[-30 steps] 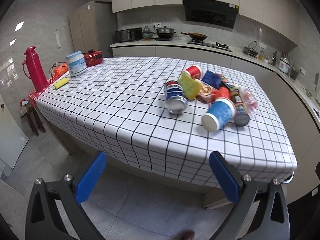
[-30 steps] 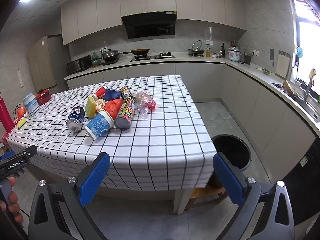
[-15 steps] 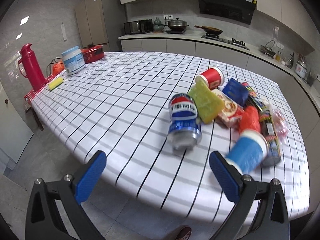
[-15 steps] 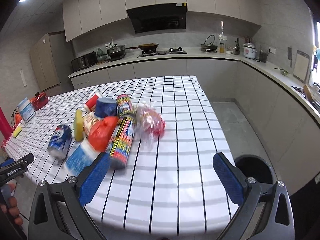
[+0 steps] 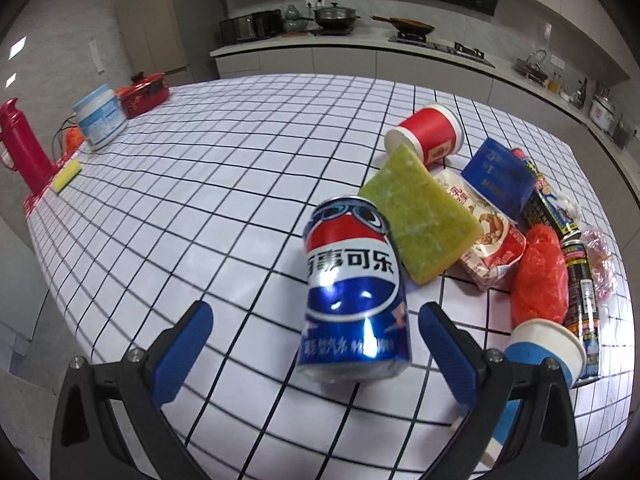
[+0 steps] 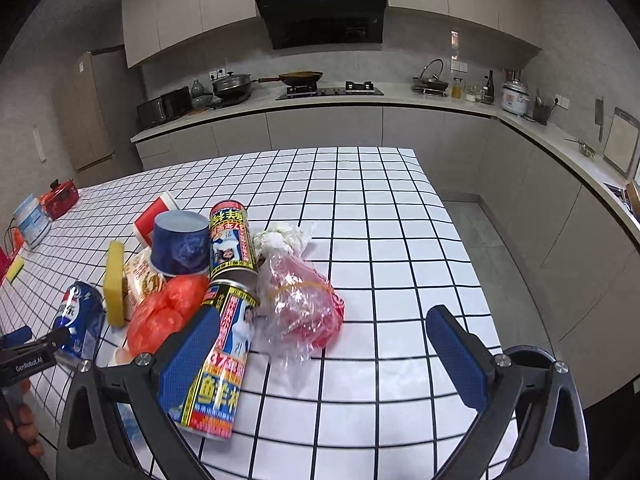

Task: Collect trash
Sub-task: 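Reach the left tool to the blue Pepsi can while the right tool approaches the clear plastic bag, then close the left gripper on the Pepsi can while the right gripper grasps the plastic bag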

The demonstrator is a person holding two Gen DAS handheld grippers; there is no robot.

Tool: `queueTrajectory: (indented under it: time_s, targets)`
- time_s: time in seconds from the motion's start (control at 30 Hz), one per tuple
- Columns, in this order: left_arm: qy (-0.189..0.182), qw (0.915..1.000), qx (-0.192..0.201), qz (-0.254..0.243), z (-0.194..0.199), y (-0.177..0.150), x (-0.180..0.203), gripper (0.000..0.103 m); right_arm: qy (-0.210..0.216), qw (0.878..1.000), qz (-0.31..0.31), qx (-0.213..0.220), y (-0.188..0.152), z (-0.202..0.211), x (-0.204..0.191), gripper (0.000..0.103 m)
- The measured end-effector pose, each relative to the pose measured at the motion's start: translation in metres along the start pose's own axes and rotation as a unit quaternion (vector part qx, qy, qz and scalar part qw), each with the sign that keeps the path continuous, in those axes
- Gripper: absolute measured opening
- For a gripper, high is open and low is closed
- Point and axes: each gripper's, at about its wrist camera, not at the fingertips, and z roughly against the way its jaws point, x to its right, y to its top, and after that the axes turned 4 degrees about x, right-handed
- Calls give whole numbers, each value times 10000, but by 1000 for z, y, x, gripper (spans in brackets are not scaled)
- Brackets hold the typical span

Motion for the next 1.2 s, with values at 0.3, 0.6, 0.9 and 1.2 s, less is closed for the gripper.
queueTrajectory:
  time_s: [0.3, 0.6, 0.9, 1.2]
  targets:
    - [-478, 9982, -342, -142, -31, 7, 4, 100, -46, 9998, 24, -181, 13, -40, -15, 103]
    - [-1128, 9922, -531, -43, -36, 7, 2, 63, -37, 9993, -103, -366, 10, -65, -9, 102]
    - [-1245, 9913, -416, 46, -34, 7, -1, 61, 134, 9970, -127, -747, 0, -94, -7, 90]
    - [-1255, 9916, -302, 55, -30, 7, 0, 60, 363, 9947, -183, -947, -5, -108, -3, 74]
